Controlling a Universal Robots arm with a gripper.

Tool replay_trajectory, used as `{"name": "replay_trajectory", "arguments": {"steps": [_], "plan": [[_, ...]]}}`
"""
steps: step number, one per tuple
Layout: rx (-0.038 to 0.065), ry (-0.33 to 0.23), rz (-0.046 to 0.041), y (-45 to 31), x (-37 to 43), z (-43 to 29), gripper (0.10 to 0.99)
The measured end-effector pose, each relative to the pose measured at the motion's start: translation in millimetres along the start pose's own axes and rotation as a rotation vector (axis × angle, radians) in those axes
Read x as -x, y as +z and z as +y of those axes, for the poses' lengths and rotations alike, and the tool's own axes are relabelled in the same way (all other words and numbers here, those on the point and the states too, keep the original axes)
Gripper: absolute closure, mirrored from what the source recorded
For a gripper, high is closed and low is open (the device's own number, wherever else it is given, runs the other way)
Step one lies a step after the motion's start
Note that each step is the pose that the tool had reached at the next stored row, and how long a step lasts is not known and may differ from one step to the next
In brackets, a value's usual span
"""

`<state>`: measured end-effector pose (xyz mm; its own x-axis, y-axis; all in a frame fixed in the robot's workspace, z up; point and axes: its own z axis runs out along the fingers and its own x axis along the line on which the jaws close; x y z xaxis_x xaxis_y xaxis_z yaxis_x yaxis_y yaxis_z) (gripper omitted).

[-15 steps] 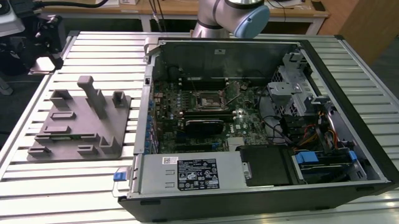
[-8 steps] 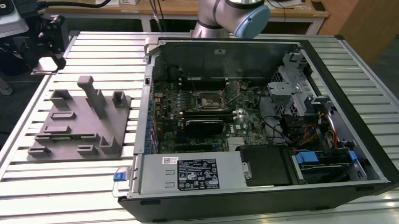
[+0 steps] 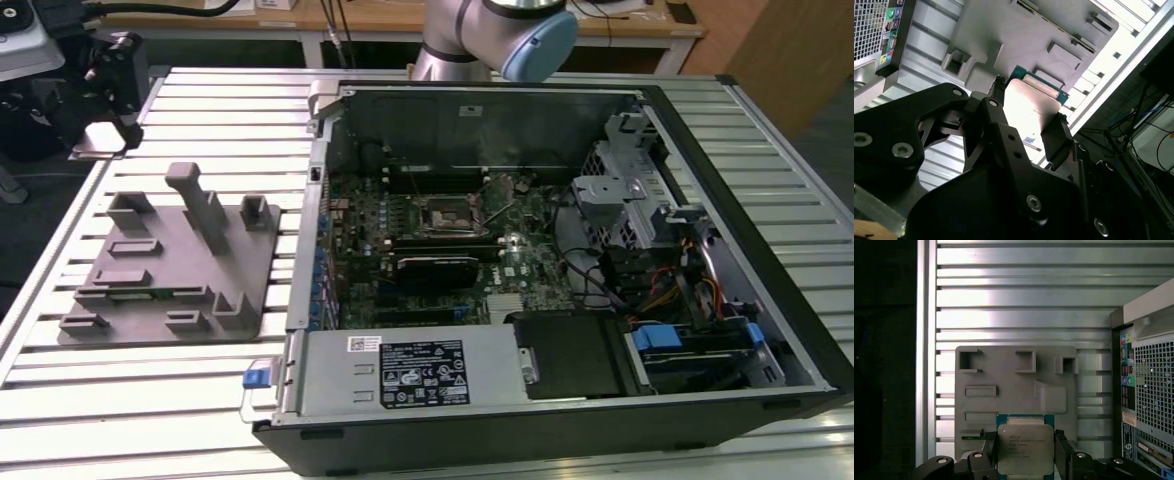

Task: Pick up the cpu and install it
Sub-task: 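Pick up the cpu and move it towards the insertion slot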

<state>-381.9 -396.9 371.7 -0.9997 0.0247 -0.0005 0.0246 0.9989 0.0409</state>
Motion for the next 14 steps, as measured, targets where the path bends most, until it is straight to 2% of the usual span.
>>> {"name": "replay_trajectory", "arguments": {"steps": [14], "plan": [[0.0, 0.0, 0.0, -0.1, 1.8, 0.0, 0.545]]}}
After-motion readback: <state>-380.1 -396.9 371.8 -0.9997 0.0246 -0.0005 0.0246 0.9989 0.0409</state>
